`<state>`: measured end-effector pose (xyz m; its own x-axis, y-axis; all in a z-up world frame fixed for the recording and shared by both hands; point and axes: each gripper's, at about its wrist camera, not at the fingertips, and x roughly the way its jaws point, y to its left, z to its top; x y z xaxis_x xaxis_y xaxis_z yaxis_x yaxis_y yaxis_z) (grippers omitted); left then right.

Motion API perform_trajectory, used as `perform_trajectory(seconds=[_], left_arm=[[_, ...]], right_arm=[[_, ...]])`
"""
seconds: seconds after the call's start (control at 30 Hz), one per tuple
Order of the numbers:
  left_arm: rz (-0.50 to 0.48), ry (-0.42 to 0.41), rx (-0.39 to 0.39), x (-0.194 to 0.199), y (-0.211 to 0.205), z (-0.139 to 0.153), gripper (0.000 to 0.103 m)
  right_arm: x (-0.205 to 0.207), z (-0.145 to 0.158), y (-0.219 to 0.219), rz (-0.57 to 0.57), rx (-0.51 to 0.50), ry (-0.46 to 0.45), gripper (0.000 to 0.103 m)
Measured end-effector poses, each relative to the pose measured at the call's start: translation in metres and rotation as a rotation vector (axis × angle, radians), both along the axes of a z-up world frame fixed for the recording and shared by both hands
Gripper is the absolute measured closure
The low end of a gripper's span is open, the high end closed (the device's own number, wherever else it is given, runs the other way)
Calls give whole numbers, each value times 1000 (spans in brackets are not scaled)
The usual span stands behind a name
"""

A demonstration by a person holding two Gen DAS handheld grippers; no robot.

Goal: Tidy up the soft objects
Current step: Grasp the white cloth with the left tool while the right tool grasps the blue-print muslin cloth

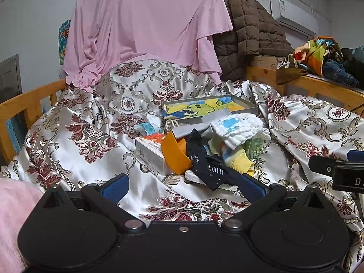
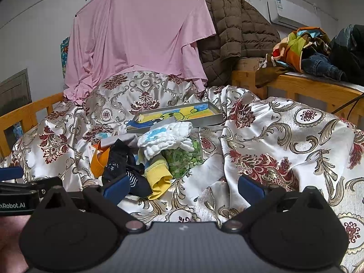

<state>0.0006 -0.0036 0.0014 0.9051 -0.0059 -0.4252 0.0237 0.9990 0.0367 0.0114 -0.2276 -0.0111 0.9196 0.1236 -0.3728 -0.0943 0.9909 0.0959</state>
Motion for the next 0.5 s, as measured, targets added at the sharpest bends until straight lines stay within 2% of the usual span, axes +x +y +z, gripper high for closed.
perform_trajectory(seconds=[0.1,0.3,0.4,0.5], left_arm=[[2,15,-1,1,0,0,1],[-9,44,-29,10,6,9,1],[-27,49,-31,16,9,14,1],[-79,73,-10,29,8,20,1]], right_arm=[[3,5,-1,0,9,13,0],[20,20,6,-14,-43,86,0],[29,28,13,37,-98,109,0],[37,41,20,110,-194,97,0]])
